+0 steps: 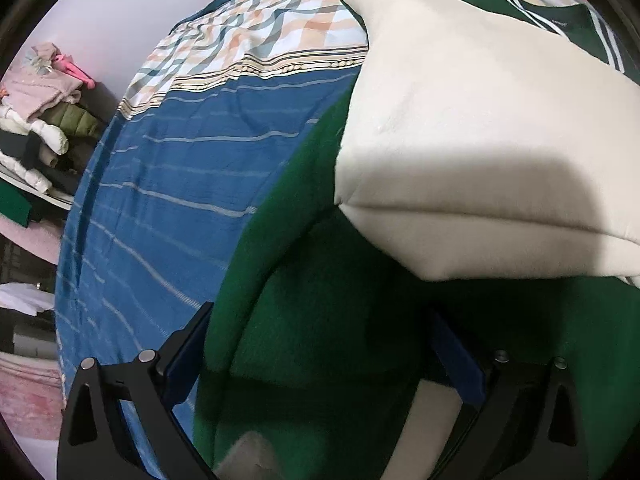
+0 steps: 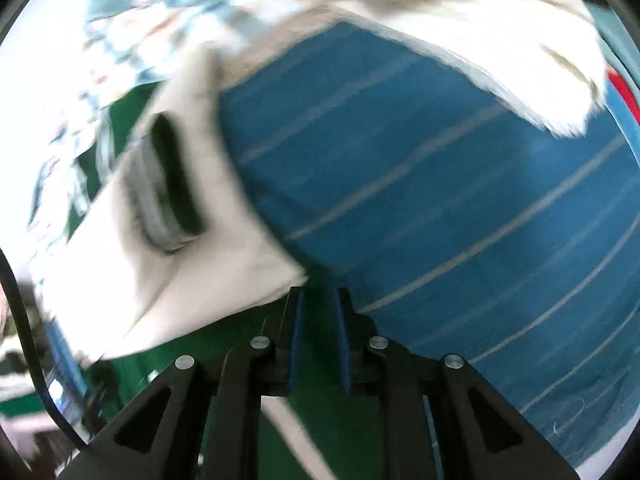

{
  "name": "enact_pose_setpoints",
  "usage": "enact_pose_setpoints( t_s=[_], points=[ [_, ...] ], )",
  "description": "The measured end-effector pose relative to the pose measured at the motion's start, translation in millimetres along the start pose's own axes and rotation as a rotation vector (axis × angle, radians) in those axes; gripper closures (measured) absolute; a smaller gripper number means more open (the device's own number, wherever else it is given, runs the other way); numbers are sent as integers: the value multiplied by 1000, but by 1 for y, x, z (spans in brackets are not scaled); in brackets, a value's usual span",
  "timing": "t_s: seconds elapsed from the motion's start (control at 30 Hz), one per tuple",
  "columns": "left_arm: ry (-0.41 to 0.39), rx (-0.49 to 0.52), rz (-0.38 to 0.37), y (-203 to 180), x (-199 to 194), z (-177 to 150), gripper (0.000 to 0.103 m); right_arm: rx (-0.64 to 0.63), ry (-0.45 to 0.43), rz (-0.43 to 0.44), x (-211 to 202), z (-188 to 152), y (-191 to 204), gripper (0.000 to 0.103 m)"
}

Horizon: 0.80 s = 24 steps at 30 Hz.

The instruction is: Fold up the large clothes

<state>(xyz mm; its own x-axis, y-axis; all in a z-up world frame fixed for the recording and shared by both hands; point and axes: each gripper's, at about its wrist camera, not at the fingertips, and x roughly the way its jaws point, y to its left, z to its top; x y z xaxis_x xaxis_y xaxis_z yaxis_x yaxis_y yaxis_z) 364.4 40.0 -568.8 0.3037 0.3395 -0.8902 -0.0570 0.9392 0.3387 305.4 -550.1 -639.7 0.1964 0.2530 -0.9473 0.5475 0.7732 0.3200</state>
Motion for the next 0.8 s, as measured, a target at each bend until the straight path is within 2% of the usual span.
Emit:
enact_pose_setpoints(
  t_s=[0.07, 0.13, 0.17, 0.2, 0.3, 0.33, 0.37, 0.43, 0.5, 0.57, 0.67, 0.7, 0.8],
  points=[
    [21, -18, -34, 4, 3, 3, 0, -92, 64, 48, 12, -5, 18, 83],
    [54, -45, -90, 12, 9, 5, 0, -171, 124, 30, 32, -9, 30, 83],
    [76, -69, -131, 18, 12, 6, 0, -197, 147, -80, 52, -9, 31, 90],
    [98, -101, -165, 25, 13, 6, 0, -182, 149, -122, 61, -6, 27, 103],
    [125, -146, -160, 44, -3, -1, 0, -44, 167, -146, 61, 8, 21, 103],
    [113, -151, -153, 49, -13, -6, 0, -56, 156, -179, 53, 5, 27, 103],
    [95, -151, -139, 57, -29, -15, 0, -77, 144, -199, 42, -1, 35, 95],
    [77, -135, -99, 68, -56, -35, 0, -112, 148, -138, 23, -20, 53, 90],
    [63, -96, -26, 76, -81, -65, 0, -141, 206, -46, 13, -49, 71, 78],
    [85, -73, 21, 81, -90, -93, 0, -173, 307, 78, 16, -91, 95, 72],
    [161, -51, 42, 84, -86, -129, 0, -163, 484, 227, 41, -161, 124, 71],
    [200, -44, 46, 83, -80, -143, 0, -158, 525, 243, 58, -174, 145, 71],
    [253, -50, 32, 81, -67, -164, 0, -141, 616, 253, 94, -225, 158, 71]
  ],
)
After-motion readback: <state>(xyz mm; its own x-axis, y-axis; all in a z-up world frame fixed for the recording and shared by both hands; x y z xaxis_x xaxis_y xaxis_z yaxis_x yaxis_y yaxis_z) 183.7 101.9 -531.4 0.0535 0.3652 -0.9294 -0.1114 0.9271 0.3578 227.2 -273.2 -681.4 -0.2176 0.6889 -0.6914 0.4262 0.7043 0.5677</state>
